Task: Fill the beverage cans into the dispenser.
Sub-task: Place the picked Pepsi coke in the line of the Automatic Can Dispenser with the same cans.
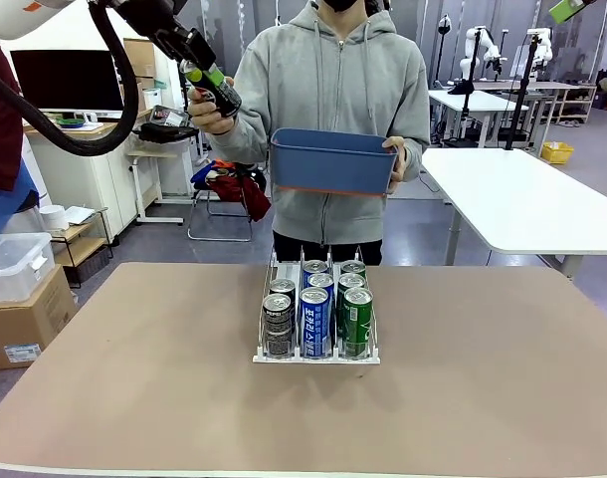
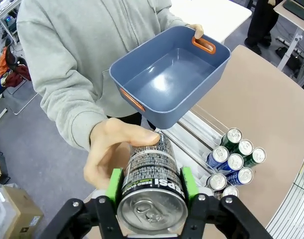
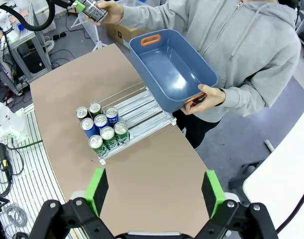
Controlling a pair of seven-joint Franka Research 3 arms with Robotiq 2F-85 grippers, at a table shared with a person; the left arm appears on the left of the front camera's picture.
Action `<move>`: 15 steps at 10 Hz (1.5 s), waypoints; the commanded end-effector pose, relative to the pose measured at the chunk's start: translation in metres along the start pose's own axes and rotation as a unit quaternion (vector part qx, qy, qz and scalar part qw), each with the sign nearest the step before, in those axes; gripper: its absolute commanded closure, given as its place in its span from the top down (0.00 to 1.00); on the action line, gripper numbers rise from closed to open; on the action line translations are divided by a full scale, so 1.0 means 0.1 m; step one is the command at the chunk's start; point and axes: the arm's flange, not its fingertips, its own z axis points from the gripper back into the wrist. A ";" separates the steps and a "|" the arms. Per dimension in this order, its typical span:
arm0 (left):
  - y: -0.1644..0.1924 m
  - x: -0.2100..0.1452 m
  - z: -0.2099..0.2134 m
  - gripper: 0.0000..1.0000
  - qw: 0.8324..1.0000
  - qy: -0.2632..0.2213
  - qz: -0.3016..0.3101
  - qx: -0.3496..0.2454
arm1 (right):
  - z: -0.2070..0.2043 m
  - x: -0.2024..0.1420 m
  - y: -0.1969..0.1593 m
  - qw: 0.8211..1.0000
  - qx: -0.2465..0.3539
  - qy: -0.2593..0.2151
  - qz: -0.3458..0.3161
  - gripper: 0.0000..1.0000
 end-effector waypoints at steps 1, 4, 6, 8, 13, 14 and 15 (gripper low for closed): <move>0.00 -0.01 -0.01 0.06 1.000 0.001 -0.009 -0.001 | -0.03 0.00 0.01 1.000 -0.004 -0.011 -0.004 1.00; 0.00 -0.01 -0.01 0.06 1.000 0.001 -0.009 -0.001 | -0.03 0.00 0.01 1.000 -0.004 -0.011 -0.004 1.00; 0.00 -0.01 -0.01 0.06 1.000 0.001 -0.009 -0.001 | -0.03 0.00 0.01 1.000 -0.004 -0.011 -0.004 1.00; -0.01 0.01 -0.03 0.58 1.000 0.002 -0.002 -0.002 | -0.03 0.00 0.01 1.000 -0.004 -0.011 -0.004 1.00; -0.21 -0.20 0.19 0.58 0.999 0.014 -0.032 0.004 | -0.03 0.00 0.01 1.000 -0.004 -0.011 -0.004 1.00; -0.29 -0.27 0.26 0.58 0.999 0.020 -0.048 0.002 | -0.03 0.00 0.01 1.000 -0.004 -0.011 -0.004 1.00; -0.38 -0.39 0.33 0.58 0.998 0.029 -0.057 0.005 | -0.03 0.00 0.01 1.000 -0.004 -0.011 -0.004 1.00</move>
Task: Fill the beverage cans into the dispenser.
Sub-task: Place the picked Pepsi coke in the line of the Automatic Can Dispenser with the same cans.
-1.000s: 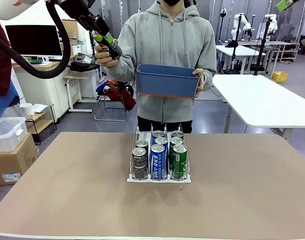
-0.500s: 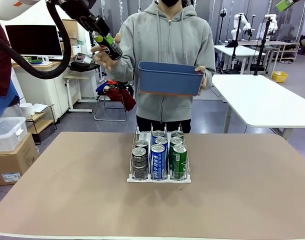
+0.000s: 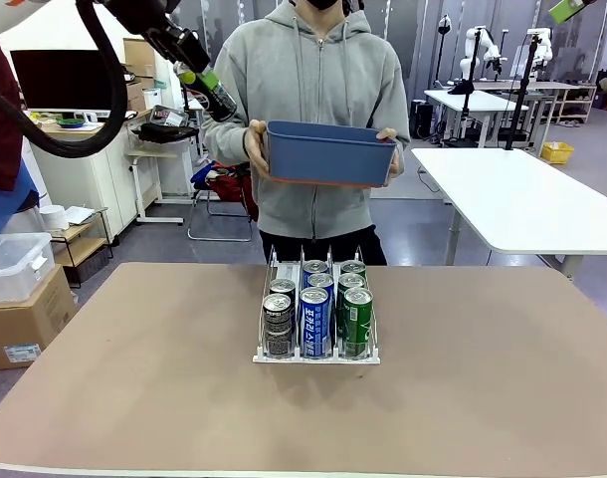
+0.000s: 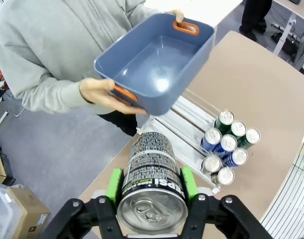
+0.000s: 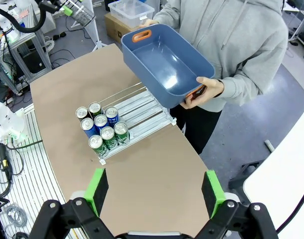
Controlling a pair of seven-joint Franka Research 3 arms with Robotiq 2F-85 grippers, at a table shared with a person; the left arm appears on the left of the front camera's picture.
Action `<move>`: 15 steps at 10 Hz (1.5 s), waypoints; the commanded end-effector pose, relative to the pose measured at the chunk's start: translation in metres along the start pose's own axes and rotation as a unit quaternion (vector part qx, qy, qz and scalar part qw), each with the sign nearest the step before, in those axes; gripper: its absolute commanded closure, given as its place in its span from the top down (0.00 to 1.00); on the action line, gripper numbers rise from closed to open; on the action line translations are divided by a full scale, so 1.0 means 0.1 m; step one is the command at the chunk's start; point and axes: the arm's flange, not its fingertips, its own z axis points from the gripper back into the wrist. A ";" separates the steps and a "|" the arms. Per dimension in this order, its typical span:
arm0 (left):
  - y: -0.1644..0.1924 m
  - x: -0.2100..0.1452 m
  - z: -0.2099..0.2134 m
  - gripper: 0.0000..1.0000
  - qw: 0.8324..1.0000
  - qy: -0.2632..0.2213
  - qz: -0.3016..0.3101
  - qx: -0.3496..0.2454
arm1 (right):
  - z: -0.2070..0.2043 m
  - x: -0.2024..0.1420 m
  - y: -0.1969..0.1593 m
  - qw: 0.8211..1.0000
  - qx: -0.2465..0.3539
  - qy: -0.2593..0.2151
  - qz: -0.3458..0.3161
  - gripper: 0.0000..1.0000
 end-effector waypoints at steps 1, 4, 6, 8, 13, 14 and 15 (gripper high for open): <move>-0.22 -0.30 0.06 0.58 0.999 0.018 -0.039 0.018 | -0.02 0.00 0.01 1.000 -0.004 -0.011 -0.004 1.00; -0.47 -0.54 0.03 0.58 0.998 0.037 -0.050 0.012 | -0.02 0.00 0.01 1.000 -0.004 -0.011 -0.004 1.00; -0.38 -0.45 0.04 0.58 0.999 0.040 -0.035 0.004 | -0.02 0.00 0.01 1.000 -0.004 -0.011 -0.004 1.00; -0.38 -0.45 0.04 0.58 0.999 0.040 -0.035 0.004 | -0.02 0.00 0.01 1.000 -0.004 -0.011 -0.004 1.00; -0.57 -0.42 -0.15 0.58 0.991 0.075 0.094 0.051 | -0.02 0.00 0.01 1.000 -0.004 -0.011 -0.004 1.00; -0.74 -0.51 -0.16 0.58 0.989 0.080 0.112 0.056 | -0.02 0.00 0.01 1.000 -0.004 -0.011 -0.004 1.00; -0.95 -0.63 -0.17 0.58 0.990 0.077 0.106 0.053 | -0.02 0.00 0.01 1.000 -0.004 -0.011 -0.004 1.00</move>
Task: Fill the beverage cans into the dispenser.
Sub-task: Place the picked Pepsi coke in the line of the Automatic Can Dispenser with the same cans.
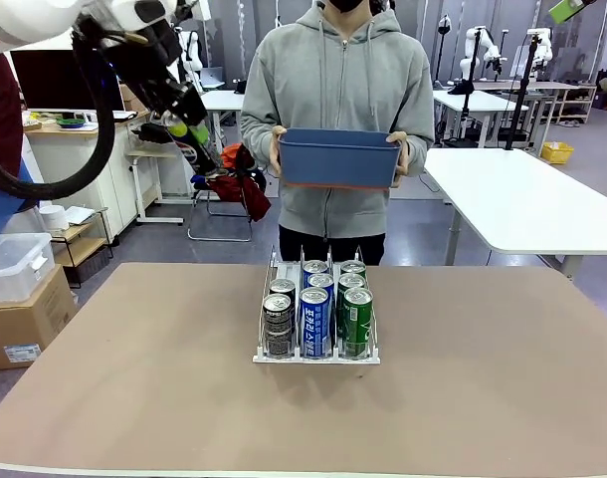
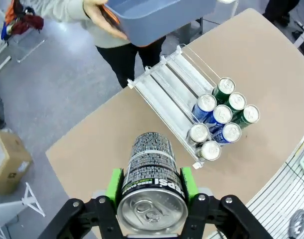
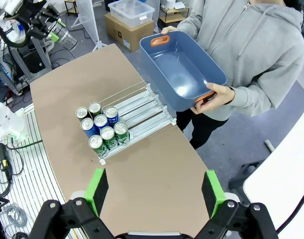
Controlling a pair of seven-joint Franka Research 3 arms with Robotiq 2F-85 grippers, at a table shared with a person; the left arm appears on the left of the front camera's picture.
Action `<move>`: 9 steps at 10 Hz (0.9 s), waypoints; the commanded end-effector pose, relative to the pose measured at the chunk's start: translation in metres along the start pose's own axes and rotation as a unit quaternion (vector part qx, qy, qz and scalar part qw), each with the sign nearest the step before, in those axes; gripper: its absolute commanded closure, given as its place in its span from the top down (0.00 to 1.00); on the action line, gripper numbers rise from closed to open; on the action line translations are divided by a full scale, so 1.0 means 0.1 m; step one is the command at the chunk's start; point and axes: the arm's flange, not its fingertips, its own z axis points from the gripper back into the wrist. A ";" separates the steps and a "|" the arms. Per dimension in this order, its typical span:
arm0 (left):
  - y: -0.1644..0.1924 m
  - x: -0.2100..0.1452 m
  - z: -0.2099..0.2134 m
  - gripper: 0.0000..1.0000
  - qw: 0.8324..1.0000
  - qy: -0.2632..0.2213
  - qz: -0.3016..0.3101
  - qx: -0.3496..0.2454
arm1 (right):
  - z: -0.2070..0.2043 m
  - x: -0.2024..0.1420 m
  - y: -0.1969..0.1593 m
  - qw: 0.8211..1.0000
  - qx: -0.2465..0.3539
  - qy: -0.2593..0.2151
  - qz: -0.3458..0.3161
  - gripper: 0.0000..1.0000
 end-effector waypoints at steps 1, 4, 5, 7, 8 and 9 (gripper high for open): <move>-0.39 -0.35 0.02 0.58 1.000 -0.006 -0.003 0.016 | -0.02 0.00 0.01 1.000 -0.004 -0.011 -0.004 1.00; -0.97 -0.83 -0.17 0.58 0.999 0.001 -0.046 -0.003 | -0.02 0.00 0.01 1.000 -0.004 -0.011 -0.004 1.00; -1.11 -0.93 -0.26 0.58 0.998 -0.004 -0.066 -0.008 | -0.02 0.00 0.01 1.000 -0.004 -0.011 -0.004 1.00; -1.29 -1.10 -0.40 0.58 0.994 0.015 -0.100 -0.035 | -0.02 0.00 0.01 1.000 -0.004 -0.011 -0.004 1.00; -1.31 -1.11 -0.40 0.58 0.992 0.030 -0.110 -0.060 | -0.02 0.00 0.01 1.000 -0.004 -0.011 -0.004 1.00; -1.20 -1.04 -0.30 0.58 0.988 0.025 -0.128 -0.078 | -0.02 0.00 0.01 1.000 -0.004 -0.011 -0.004 1.00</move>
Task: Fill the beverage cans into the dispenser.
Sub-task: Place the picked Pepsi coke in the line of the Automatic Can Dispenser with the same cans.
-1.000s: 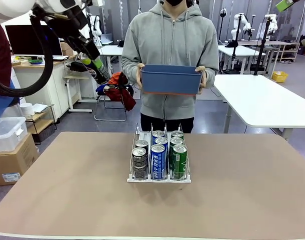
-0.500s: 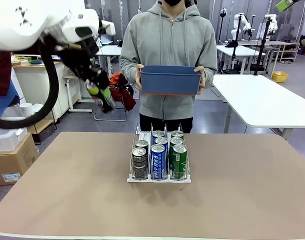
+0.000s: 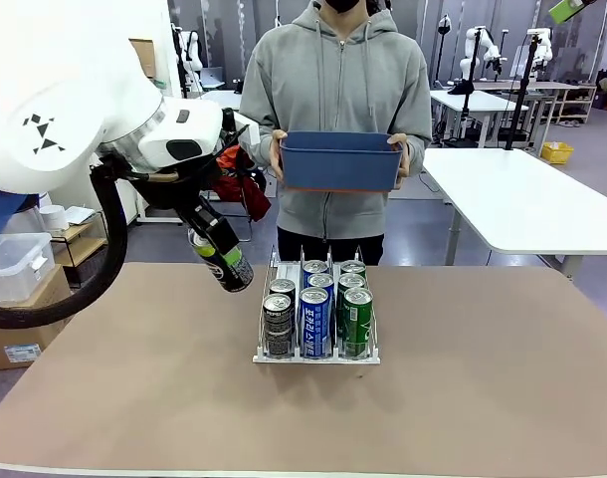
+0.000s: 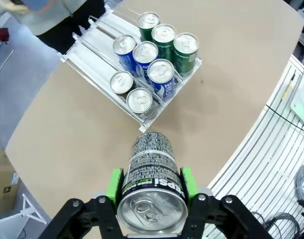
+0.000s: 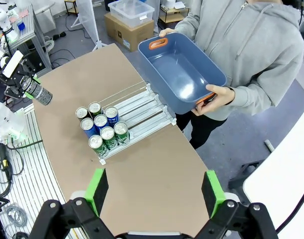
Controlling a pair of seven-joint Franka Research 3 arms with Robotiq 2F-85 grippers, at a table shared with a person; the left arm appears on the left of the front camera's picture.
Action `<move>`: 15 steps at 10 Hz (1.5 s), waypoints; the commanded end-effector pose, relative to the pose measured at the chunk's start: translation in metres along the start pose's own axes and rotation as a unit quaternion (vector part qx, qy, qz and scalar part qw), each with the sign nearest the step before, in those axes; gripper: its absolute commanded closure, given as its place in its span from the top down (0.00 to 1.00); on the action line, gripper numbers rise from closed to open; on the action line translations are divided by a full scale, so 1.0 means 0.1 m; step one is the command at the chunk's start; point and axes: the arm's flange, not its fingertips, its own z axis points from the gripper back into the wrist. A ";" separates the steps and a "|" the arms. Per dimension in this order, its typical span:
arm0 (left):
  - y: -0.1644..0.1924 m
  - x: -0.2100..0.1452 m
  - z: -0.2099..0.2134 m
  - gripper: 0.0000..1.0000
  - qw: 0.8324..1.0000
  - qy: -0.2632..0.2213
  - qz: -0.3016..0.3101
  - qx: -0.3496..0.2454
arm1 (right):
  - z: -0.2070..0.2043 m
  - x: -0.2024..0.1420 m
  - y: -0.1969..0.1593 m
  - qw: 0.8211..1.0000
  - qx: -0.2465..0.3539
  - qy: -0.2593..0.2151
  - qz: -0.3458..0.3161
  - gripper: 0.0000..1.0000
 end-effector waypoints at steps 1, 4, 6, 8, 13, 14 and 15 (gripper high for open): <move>-0.01 0.01 0.00 0.58 1.000 0.000 0.014 0.013 | -0.02 0.00 0.01 1.000 -0.004 -0.011 -0.004 1.00; -0.01 0.01 0.00 0.58 1.000 0.000 0.014 0.013 | -0.02 0.00 0.01 1.000 -0.004 -0.011 -0.004 1.00; -0.01 0.01 0.00 0.58 1.000 0.000 0.014 0.013 | -0.02 0.00 0.01 1.000 -0.004 -0.011 -0.004 1.00; -0.15 -0.02 -0.11 0.58 1.000 0.002 -0.005 0.009 | -0.02 0.00 0.01 1.000 -0.004 -0.011 -0.004 1.00; -0.57 -0.28 -0.54 0.58 0.998 -0.033 0.014 0.047 | -0.02 0.00 0.01 1.000 -0.004 -0.011 -0.004 1.00; -0.65 -0.32 -0.68 0.58 0.997 -0.031 -0.002 0.067 | -0.02 0.00 0.01 1.000 -0.004 -0.011 -0.004 1.00; -0.70 -0.32 -0.82 0.58 0.998 -0.026 -0.016 0.056 | -0.02 0.00 0.01 1.000 -0.004 -0.011 -0.004 1.00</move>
